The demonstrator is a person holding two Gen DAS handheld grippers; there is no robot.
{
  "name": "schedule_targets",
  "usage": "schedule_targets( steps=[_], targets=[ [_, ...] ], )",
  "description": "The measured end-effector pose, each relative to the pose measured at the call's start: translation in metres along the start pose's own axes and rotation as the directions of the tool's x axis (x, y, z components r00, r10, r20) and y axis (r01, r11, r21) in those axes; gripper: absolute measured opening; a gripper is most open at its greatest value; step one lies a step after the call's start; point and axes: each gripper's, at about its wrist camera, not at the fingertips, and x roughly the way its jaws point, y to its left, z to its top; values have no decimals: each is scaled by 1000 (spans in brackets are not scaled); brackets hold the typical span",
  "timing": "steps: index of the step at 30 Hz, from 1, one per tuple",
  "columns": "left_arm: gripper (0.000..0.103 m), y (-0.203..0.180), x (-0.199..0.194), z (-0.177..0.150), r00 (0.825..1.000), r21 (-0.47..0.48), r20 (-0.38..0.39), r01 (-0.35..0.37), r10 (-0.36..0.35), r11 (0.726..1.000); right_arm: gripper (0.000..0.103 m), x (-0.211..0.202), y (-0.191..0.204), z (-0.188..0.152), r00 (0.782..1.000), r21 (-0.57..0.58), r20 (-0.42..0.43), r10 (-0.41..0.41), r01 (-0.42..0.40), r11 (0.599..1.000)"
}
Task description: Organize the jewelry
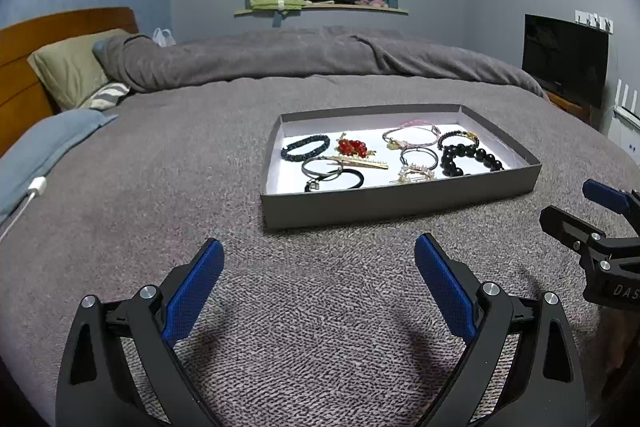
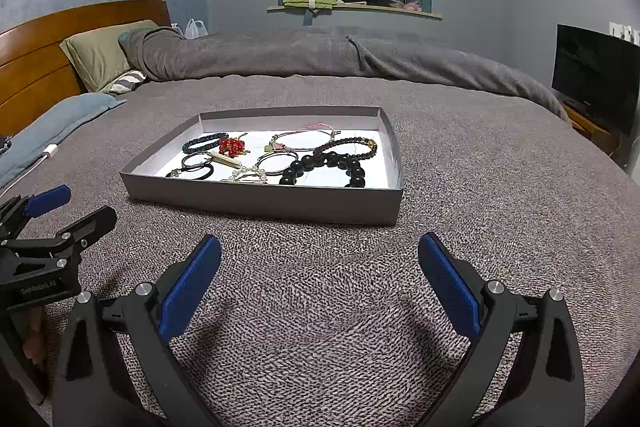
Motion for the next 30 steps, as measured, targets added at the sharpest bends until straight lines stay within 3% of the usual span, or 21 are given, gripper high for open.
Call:
schedule_targets(
  steps=[30],
  targets=[
    [96, 1, 4, -2, 1000, 7, -12, 22, -22, 1000, 97, 1, 0, -1, 1000, -1, -4, -2, 2, 1000]
  ],
)
